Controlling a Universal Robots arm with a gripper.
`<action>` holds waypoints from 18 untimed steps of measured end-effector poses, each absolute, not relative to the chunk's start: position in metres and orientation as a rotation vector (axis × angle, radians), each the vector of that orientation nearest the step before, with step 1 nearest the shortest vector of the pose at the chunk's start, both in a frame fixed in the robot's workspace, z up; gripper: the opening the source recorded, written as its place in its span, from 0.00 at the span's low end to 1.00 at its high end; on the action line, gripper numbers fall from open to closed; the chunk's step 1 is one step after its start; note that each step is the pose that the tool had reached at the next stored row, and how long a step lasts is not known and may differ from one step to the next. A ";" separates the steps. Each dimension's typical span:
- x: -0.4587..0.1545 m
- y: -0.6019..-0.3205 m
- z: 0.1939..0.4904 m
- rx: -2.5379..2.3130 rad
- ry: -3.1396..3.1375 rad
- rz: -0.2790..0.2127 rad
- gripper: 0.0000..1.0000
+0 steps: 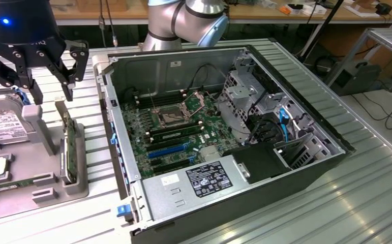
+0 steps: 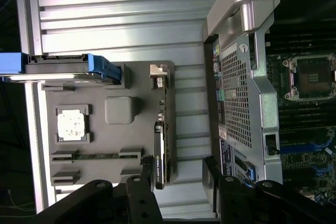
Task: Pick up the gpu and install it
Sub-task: 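Pick up the gpu and move the gpu toward the slot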
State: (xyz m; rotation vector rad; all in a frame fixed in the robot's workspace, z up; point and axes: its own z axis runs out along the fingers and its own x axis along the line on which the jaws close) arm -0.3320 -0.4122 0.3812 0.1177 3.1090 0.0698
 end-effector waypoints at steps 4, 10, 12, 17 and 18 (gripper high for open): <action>-0.332 -0.412 0.381 0.118 3.109 0.070 0.50; -0.332 -0.412 0.378 0.118 3.109 0.070 0.50; -0.332 -0.412 0.376 0.118 3.109 0.070 0.50; -0.332 -0.412 0.370 0.118 3.109 0.070 0.50; -0.332 -0.412 0.369 0.118 3.109 0.070 0.50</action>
